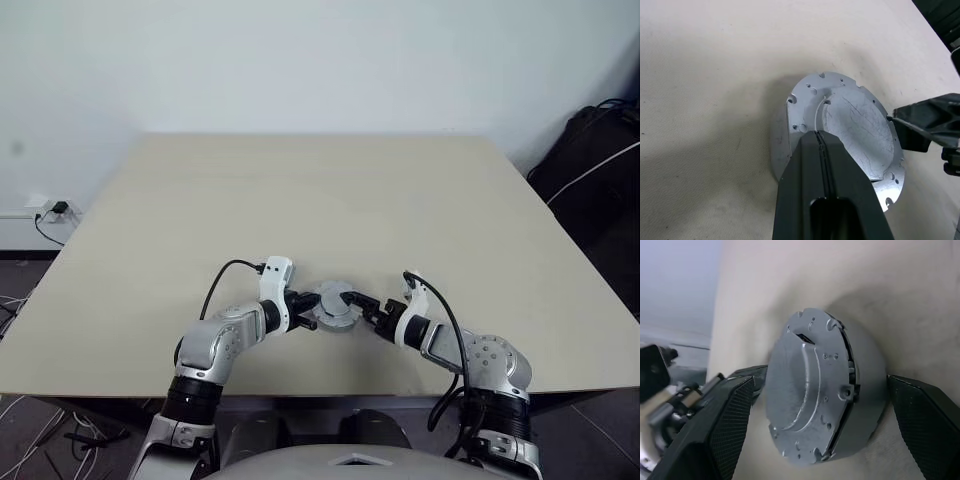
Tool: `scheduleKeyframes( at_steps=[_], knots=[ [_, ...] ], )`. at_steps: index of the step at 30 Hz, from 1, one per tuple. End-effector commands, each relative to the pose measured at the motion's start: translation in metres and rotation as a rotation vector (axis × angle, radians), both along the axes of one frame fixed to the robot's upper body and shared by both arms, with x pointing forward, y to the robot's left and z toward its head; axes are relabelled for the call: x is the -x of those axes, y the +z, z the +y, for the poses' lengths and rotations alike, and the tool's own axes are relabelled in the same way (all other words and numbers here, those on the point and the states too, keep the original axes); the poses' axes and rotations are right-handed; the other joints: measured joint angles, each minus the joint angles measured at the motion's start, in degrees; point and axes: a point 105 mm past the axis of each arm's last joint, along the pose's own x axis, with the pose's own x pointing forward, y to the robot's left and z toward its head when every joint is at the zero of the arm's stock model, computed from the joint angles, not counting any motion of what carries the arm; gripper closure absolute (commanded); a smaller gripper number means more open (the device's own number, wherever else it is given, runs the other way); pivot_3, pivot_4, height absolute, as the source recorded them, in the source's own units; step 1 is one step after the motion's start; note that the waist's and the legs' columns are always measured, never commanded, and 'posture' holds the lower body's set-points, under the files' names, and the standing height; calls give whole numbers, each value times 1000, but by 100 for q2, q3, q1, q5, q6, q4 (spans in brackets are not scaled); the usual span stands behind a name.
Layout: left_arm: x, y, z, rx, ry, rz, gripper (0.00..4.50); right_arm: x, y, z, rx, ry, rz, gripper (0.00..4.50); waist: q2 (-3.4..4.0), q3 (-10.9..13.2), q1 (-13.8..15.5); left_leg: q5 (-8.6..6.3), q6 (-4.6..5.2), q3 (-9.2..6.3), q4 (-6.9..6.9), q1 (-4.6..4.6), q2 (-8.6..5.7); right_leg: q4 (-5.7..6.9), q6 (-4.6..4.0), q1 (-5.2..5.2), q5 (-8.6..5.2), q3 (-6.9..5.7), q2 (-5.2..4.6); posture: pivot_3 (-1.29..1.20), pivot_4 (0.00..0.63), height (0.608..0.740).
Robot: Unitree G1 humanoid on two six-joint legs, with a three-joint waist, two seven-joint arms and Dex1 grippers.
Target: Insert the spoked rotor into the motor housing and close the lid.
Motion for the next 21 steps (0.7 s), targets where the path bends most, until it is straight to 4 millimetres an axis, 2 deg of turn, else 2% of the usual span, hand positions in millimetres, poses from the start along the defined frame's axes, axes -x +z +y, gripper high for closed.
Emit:
scheduleKeyframes(
  at_steps=[1,14,18,21],
  knots=[
    [0,5,-7,18,-21,-18,4500,4,12,18,-108,43,-14,14,2,0,-15,0,0,0,-1,0,0,0,0,-1,0,1,0,0,0,740],
    [1,5,-8,26,-22,-18,4500,23,17,38,-201,106,20,14,4,-1,-68,0,-1,0,-12,0,2,1,-3,-6,-3,-1,4,0,0,740],
    [1,5,-8,27,-22,-18,4500,23,17,38,-207,91,19,884,6,2,-67,0,-1,0,-12,0,2,1,-4,-6,-4,-1,4,0,0,740],
    [1,5,-8,27,-22,-19,4500,15,20,32,-226,31,-5,1907,12,7,-70,0,-1,0,-12,-1,3,0,-5,-7,-5,-1,4,0,0,740]
  ],
)
